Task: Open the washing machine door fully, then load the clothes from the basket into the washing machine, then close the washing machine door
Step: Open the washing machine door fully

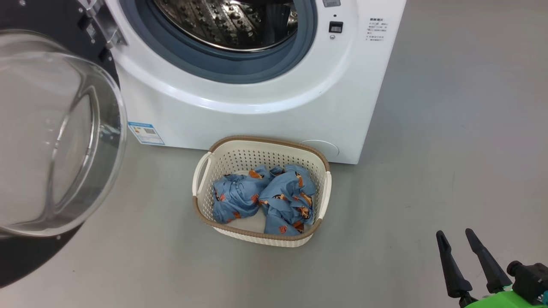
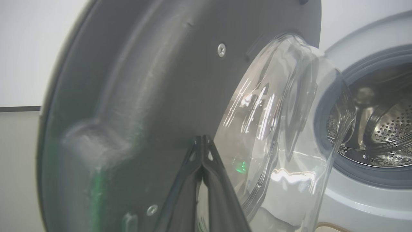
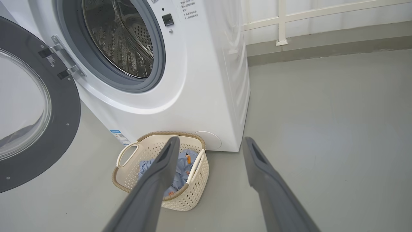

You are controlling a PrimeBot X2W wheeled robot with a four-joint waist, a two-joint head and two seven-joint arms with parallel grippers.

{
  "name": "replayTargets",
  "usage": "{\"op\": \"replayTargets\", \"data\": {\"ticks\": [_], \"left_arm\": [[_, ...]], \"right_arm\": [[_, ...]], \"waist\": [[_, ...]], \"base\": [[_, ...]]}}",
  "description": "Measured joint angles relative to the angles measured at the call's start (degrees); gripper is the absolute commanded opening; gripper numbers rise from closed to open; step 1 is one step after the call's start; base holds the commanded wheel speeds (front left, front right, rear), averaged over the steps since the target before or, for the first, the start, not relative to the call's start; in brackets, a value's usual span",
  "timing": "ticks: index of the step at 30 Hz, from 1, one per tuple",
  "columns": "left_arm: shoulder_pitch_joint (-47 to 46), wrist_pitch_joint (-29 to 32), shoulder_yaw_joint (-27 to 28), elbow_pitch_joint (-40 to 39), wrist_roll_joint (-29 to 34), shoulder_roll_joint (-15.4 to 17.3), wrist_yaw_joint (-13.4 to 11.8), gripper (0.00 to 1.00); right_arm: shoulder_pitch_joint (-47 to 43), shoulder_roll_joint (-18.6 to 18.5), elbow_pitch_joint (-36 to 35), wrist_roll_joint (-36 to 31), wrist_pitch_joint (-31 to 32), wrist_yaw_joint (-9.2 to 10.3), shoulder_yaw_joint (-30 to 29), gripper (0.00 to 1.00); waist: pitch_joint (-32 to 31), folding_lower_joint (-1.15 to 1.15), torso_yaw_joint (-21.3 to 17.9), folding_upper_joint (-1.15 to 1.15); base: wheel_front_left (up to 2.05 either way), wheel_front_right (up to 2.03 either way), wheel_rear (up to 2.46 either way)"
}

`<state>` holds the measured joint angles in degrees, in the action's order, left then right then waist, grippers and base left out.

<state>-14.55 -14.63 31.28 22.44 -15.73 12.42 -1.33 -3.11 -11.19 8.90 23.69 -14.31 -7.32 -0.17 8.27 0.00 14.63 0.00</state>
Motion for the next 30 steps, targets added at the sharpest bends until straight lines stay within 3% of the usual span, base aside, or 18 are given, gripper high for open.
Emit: {"op": "replayTargets", "data": {"ticks": [20, 30], "left_arm": [[-12.4, 0.0, 9.8, 17.1, 5.0, 8.2, 3.6, 0.0], [-17.1, -0.1, 12.5, 22.3, 7.6, 10.6, 3.6, 0.0]], "right_arm": [[4.2, -1.4, -0.4, -0.4, 0.0, 0.0, 1.2, 1.0], [6.2, -2.2, -0.6, -0.8, 0.0, 0.0, 1.4, 1.0]], "waist": [[5.2, 0.0, -0.9, 0.0], [8.4, 0.0, -1.8, 0.0]], "base": [[0.0, 0.0, 0.0], [0.0, 0.0, 0.0]]}}
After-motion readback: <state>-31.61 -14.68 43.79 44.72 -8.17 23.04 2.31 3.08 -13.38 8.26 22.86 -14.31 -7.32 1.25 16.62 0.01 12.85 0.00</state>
